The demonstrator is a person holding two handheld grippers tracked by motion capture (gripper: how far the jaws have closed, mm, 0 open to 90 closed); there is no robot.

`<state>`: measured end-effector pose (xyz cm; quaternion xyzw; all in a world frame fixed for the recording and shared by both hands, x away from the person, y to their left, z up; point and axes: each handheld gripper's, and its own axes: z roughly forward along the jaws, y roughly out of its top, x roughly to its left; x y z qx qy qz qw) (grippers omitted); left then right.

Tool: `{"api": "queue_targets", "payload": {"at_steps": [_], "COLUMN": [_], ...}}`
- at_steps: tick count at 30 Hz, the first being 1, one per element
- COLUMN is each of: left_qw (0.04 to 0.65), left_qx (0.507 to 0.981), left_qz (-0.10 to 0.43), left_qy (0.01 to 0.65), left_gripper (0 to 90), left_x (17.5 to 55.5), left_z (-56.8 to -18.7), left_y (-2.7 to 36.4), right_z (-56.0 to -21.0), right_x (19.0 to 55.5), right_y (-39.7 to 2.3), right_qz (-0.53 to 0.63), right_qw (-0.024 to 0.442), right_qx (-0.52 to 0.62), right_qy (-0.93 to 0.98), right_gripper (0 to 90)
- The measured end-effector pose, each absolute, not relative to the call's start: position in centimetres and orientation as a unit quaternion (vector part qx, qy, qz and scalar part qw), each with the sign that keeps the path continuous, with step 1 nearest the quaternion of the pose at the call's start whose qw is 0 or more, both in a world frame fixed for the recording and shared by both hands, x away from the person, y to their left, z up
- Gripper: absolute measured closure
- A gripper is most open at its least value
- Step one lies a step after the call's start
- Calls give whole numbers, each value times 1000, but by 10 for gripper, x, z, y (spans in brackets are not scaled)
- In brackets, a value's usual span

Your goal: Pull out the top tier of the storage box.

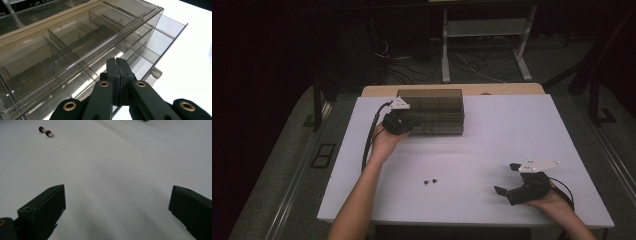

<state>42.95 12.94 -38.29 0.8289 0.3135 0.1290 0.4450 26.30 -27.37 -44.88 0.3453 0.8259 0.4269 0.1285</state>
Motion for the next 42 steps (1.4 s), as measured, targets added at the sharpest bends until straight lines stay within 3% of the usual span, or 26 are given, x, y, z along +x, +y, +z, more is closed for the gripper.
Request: {"api": "queue_targets", "payload": {"at_steps": [42], "left_qw": [431], "left_qx": [844], "left_qz": [113], "left_qy": [298], "left_gripper": [894], "left_x": [411], "left_z": [-386], "left_y": [127], "right_z": [-448], "right_x": [263], "right_y": [-274], "right_qz": [428], "right_qw": [129], "right_qx": [346], "right_qy": [825], "right_gripper": [4]}}
